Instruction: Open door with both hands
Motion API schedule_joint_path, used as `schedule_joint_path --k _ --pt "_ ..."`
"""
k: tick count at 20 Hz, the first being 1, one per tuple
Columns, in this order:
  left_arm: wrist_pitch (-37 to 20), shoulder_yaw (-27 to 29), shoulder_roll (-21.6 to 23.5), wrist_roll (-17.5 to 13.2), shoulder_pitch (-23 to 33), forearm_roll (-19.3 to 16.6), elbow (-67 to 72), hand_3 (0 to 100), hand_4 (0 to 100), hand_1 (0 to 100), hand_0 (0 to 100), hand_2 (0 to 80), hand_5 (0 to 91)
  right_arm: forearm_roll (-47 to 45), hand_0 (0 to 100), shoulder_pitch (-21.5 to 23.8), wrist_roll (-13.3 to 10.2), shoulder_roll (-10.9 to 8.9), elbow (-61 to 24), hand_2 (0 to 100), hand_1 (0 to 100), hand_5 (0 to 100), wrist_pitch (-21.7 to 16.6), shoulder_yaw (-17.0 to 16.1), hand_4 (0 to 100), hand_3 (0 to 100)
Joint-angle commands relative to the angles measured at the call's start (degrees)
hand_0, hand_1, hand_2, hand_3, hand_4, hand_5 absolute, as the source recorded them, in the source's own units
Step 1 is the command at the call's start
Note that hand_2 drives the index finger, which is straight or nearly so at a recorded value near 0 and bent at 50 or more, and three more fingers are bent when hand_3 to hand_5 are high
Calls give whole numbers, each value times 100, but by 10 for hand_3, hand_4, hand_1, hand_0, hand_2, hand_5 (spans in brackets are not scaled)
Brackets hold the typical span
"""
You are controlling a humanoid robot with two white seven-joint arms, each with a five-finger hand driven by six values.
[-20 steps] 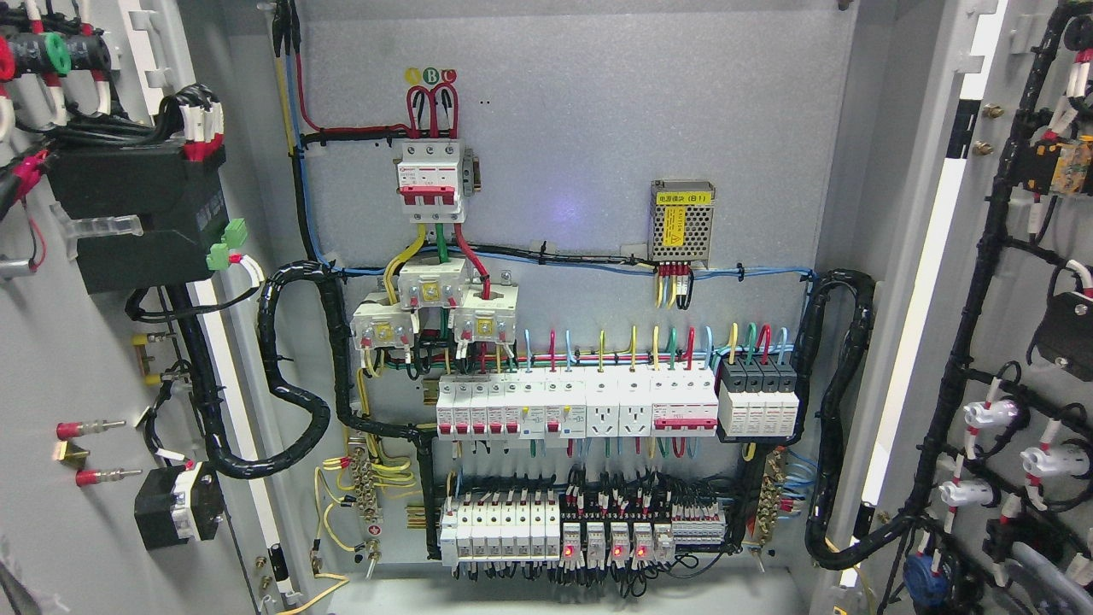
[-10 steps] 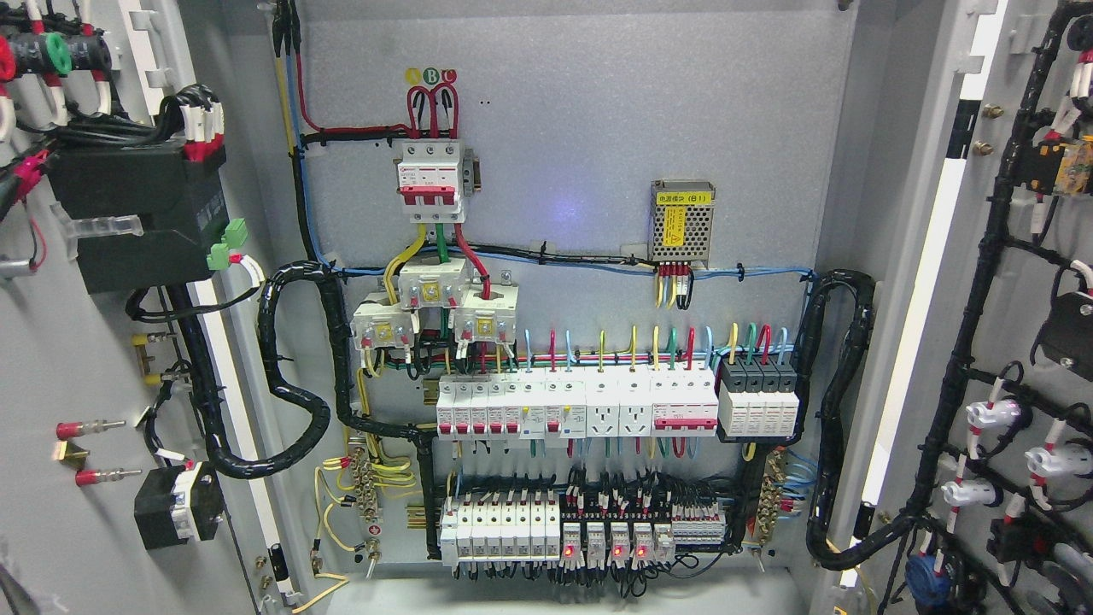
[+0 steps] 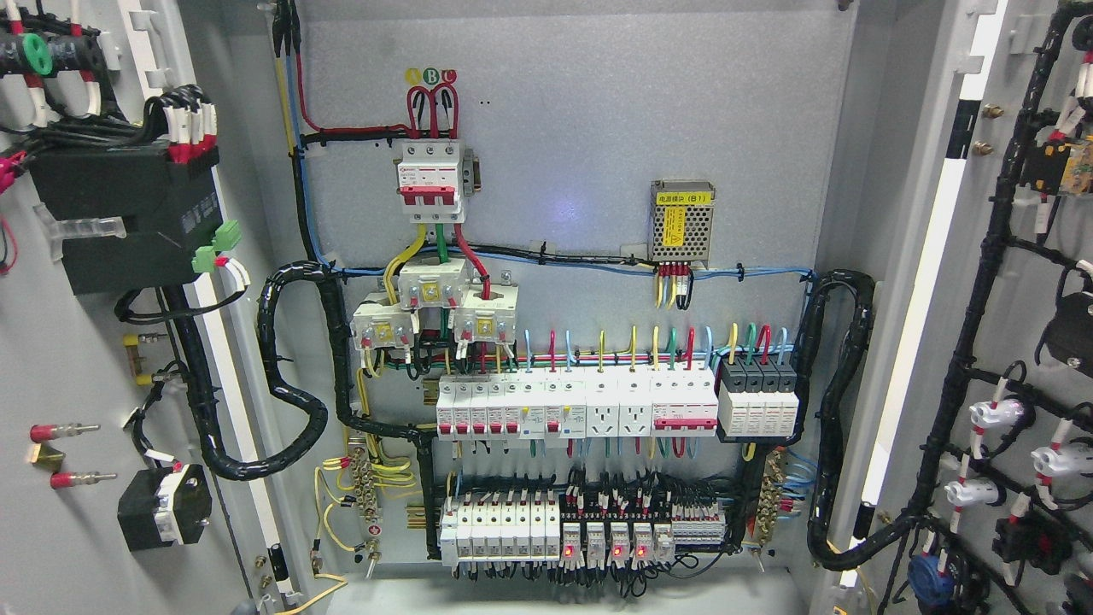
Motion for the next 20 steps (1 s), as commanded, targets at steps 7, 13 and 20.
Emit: schedule_joint_path --k 7,13,20 --pt "3 1085 363 12 195 634 62 0 0 0 0 0 0 -683 190 90 25 24 -116 0 0 0 5 -110 0 0" --pt "12 1376 407 3 274 872 158 0 0 0 0 0 0 -692 191 239 34 -11 -169 0 0 0 -4 -119 0 0" --pt "47 1631 583 12 265 1284 422 0 0 0 0 0 0 -710 191 362 16 23 -187 0 0 0 -74 -163 0 0"
